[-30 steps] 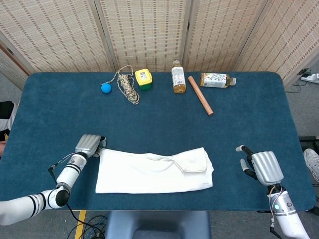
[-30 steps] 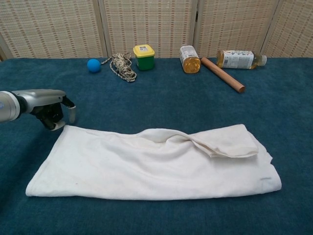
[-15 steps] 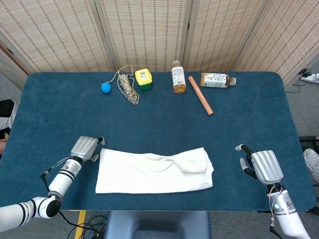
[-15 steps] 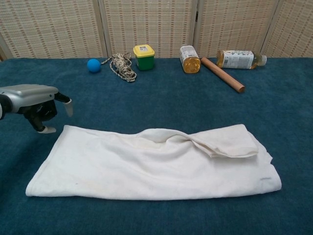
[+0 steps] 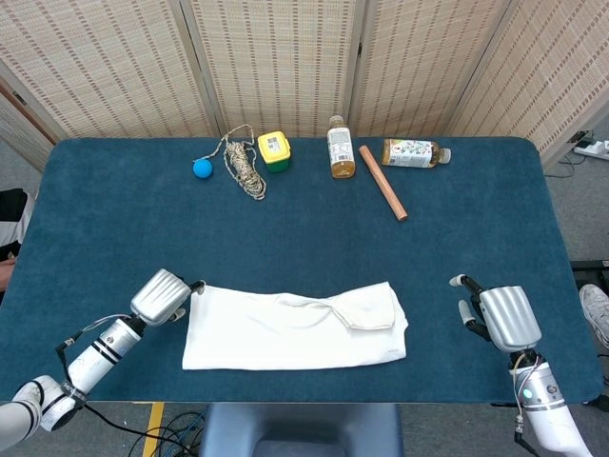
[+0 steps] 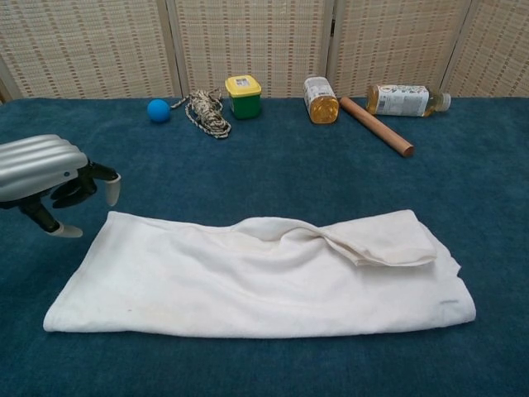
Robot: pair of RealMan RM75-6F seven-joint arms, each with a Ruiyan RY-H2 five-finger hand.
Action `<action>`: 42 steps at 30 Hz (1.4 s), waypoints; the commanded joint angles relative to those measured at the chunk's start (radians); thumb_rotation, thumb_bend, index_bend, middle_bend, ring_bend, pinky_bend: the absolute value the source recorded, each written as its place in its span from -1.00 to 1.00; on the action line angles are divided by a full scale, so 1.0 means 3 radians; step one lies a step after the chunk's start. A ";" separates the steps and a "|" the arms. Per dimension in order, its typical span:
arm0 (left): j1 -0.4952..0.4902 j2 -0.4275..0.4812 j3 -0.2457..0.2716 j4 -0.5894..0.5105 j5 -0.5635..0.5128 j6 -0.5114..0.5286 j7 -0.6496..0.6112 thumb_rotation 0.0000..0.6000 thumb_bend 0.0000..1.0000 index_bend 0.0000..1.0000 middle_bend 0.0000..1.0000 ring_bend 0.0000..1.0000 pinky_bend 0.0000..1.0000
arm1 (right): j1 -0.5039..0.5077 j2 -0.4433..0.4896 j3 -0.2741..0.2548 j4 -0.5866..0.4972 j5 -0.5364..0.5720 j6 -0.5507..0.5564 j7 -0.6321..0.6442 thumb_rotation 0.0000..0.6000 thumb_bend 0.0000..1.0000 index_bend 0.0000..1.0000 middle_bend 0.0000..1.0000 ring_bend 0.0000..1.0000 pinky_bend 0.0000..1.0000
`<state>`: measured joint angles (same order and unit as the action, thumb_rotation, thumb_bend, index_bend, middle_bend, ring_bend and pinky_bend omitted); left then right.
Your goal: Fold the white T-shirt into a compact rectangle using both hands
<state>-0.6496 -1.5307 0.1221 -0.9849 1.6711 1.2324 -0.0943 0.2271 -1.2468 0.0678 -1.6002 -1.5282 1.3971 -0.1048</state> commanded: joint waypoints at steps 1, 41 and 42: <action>0.0101 -0.0245 0.0159 0.0531 0.0248 0.0284 -0.0336 1.00 -0.70 -0.05 0.72 0.53 0.92 | -0.0008 0.0005 0.0002 -0.0016 0.0010 0.0006 -0.0020 1.00 0.02 -0.33 0.89 0.97 1.00; 0.0133 -0.0714 0.0203 0.1191 0.0406 0.0305 -0.0644 1.00 -0.70 0.04 0.72 0.53 0.91 | -0.0067 0.0018 0.0027 -0.0033 0.0075 0.0044 -0.0045 1.00 0.02 -0.33 0.89 0.97 1.00; 0.0133 -0.0710 0.0202 0.1183 0.0399 0.0293 -0.0667 1.00 -0.70 0.06 0.72 0.53 0.91 | -0.0067 0.0017 0.0028 -0.0028 0.0075 0.0044 -0.0043 1.00 0.02 -0.33 0.89 0.97 1.00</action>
<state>-0.6091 -1.7450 0.1833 -0.6272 1.7933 1.3241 -0.2891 0.2070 -1.2416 0.0761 -1.6087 -1.5057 1.4103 -0.1177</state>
